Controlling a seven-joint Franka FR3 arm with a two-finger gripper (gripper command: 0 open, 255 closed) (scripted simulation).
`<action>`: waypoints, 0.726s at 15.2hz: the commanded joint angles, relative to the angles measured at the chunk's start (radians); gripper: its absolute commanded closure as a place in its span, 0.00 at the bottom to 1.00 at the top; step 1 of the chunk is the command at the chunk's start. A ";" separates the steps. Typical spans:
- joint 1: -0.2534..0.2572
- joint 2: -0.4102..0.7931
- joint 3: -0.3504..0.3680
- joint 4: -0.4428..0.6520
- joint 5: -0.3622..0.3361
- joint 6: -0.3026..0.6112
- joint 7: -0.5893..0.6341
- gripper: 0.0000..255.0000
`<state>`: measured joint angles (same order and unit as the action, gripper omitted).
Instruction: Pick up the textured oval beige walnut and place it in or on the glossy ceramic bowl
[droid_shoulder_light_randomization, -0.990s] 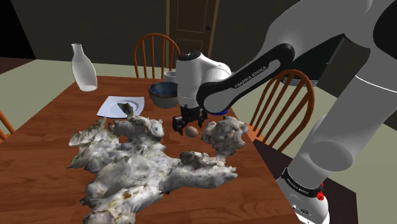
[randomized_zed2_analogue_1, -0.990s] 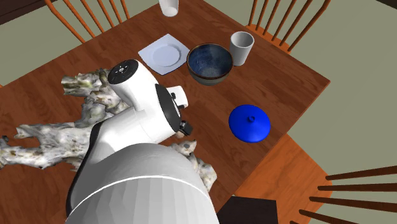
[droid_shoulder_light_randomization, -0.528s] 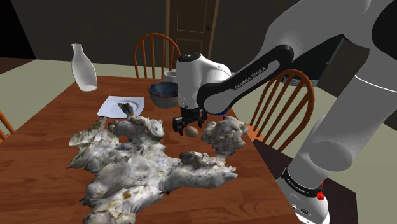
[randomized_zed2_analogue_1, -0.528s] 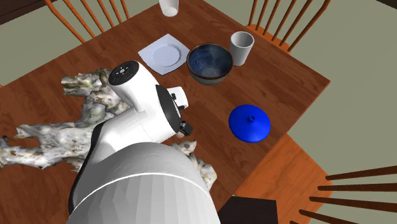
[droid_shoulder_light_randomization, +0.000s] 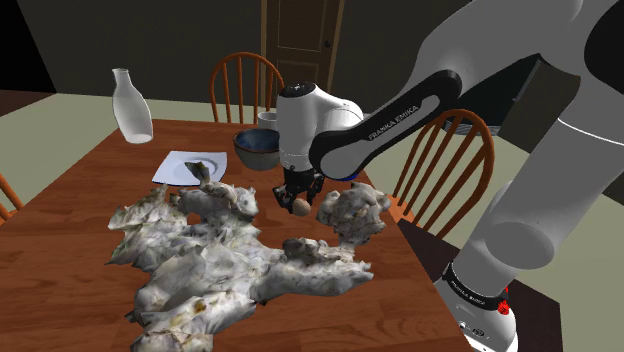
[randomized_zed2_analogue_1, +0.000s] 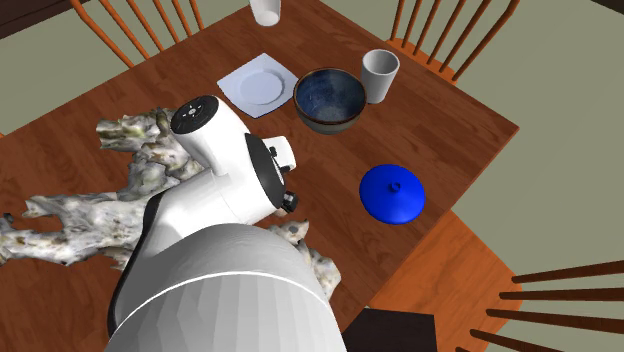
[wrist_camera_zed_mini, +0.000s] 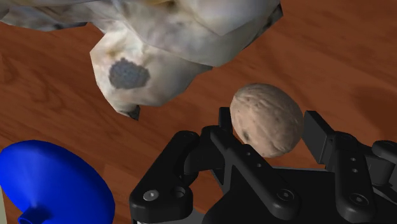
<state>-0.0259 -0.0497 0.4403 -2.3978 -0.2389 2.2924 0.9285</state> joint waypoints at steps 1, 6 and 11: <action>0.000 0.000 0.000 0.000 0.000 0.000 0.000 1.00; 0.003 -0.039 -0.002 0.019 0.032 -0.050 -0.030 1.00; 0.007 -0.083 -0.007 0.048 0.063 -0.115 -0.063 1.00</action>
<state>-0.0189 -0.1242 0.4351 -2.3555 -0.1816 2.1897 0.8727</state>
